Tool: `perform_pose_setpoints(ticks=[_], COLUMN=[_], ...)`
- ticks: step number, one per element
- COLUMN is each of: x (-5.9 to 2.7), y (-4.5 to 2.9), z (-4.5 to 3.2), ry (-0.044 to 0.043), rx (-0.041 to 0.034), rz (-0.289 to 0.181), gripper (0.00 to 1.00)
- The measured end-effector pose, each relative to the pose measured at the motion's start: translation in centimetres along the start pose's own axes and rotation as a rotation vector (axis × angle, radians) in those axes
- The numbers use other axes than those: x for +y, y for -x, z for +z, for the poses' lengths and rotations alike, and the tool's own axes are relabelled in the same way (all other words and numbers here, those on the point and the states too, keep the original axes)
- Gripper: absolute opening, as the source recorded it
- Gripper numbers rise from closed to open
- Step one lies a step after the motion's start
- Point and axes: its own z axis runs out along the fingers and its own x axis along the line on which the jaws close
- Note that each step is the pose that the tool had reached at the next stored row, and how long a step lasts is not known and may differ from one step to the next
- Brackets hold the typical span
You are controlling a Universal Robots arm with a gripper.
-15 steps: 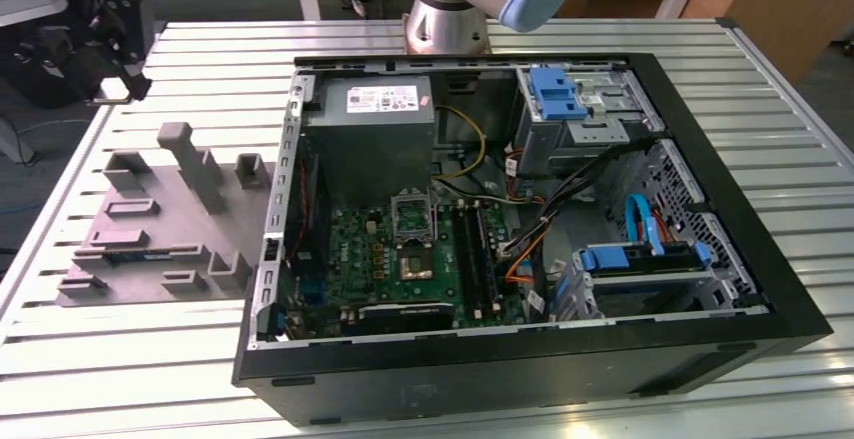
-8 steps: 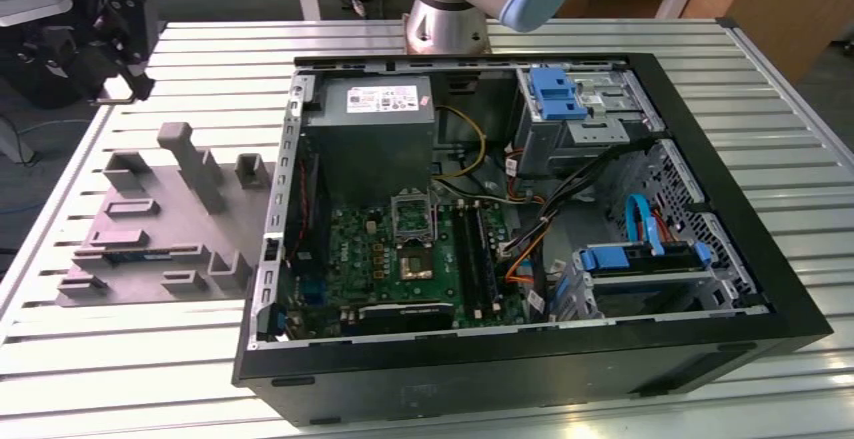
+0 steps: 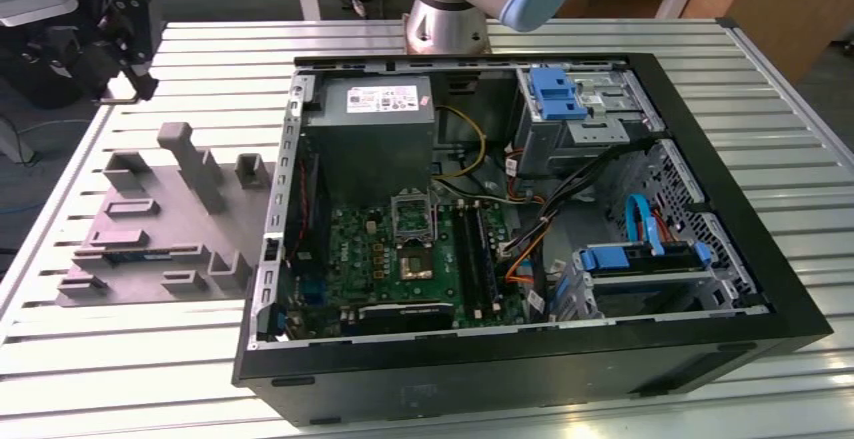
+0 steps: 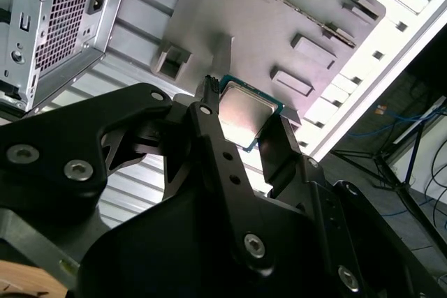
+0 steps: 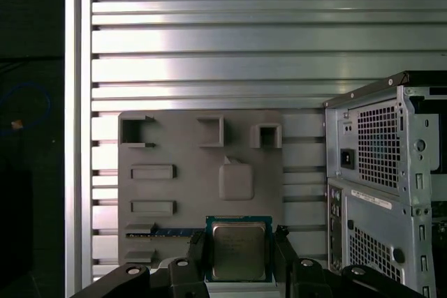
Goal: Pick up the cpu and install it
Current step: 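Pick up the cpu and move it towards the insertion slot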
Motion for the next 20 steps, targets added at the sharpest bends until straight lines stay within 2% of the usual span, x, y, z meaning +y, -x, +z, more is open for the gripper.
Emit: perform_pose_setpoints(ticks=[16, 20], x=[0.02, 0.03], y=[0.48, 0.83], z=[0.00, 0.01], ry=[-0.0001, 0.0000], rx=[0.0001, 0.0000], rz=[0.000, 0.000], gripper=[0.47, 0.47])
